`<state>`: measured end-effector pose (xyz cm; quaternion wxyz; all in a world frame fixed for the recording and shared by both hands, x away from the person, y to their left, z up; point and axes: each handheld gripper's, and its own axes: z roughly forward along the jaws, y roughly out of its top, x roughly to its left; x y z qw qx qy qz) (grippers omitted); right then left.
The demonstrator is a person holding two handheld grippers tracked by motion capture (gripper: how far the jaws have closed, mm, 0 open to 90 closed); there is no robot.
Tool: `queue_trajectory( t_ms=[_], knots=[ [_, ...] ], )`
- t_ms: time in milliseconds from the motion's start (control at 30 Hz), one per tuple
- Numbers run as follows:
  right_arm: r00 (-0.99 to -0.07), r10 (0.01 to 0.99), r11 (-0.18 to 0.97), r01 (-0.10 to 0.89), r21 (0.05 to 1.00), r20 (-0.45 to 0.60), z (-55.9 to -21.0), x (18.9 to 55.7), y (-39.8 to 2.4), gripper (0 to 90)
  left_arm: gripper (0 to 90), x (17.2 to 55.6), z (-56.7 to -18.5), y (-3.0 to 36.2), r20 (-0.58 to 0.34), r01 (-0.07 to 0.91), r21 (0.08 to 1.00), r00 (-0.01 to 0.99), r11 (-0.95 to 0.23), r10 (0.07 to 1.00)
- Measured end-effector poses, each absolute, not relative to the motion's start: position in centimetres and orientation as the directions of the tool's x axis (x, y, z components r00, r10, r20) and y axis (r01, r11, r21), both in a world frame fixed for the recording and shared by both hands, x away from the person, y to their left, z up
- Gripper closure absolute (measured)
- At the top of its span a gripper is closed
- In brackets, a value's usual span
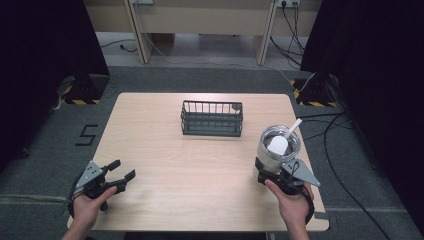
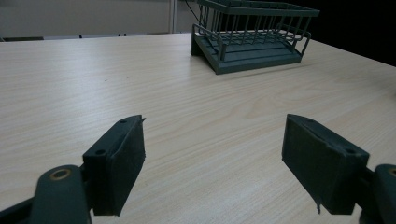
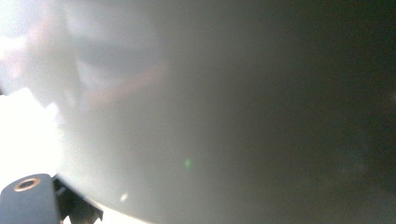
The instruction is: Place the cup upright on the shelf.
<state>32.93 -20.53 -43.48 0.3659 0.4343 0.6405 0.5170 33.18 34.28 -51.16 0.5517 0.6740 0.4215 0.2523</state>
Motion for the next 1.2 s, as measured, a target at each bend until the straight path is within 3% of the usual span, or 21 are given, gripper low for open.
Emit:
queue_trajectory(
  t_ms=[1200],
  knots=[
    [-0.384, 0.923, 0.081, 0.136, 0.987, -0.023, -40.5, 38.1, -18.0, 10.8, 21.0, 33.2, -51.2, 34.3, -0.128, 0.29, 0.956, 0.517, -0.033, 0.846]
  ],
)
